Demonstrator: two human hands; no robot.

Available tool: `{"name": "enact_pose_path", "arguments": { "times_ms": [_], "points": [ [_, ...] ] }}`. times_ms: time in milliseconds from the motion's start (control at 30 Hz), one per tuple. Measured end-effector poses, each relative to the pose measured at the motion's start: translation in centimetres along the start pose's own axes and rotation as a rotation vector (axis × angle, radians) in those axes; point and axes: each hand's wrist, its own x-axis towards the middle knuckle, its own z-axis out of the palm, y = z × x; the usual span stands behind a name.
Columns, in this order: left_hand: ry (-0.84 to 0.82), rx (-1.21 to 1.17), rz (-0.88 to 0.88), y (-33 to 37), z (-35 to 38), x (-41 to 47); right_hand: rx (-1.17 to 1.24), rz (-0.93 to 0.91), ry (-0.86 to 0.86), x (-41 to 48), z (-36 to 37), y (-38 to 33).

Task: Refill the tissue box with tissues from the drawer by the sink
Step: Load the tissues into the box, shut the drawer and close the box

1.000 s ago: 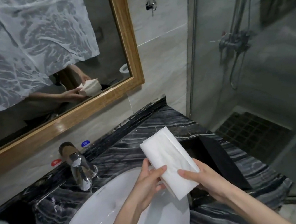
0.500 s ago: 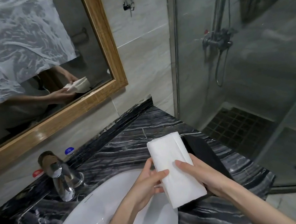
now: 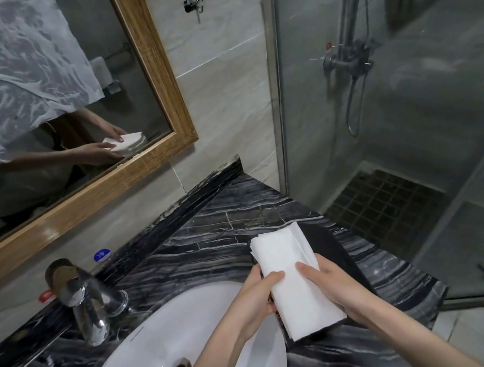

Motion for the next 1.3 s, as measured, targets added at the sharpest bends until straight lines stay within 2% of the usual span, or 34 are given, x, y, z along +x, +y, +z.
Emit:
{"name": "enact_pose_path", "arguments": {
  "times_ms": [200, 467, 667, 1033, 1300],
  "points": [
    [0.066, -0.022, 0.047, 0.1, 1.3, 0.8, -0.047, 0.001, 0.083, 1.2, -0.4, -0.3],
    [0.045, -0.048, 0.075, 0.2, 2.8, 2.3, -0.384, -0.008, 0.141, 2.2, -0.2, -0.1],
    [0.142, -0.195, 0.036, -0.3, 3.7, 3.6, -0.640, -0.033, 0.150, 2.9, 1.0, -0.2],
    [0.299, -0.308, -0.095, -0.7, 4.7, 4.9, -0.468, 0.111, 0.089, 4.3, 1.8, 1.6],
    [0.385, -0.223, -0.185, -0.9, 5.0, 5.9, -0.416, 0.152, 0.084, 4.8, 1.8, 2.4]
  ]
}}
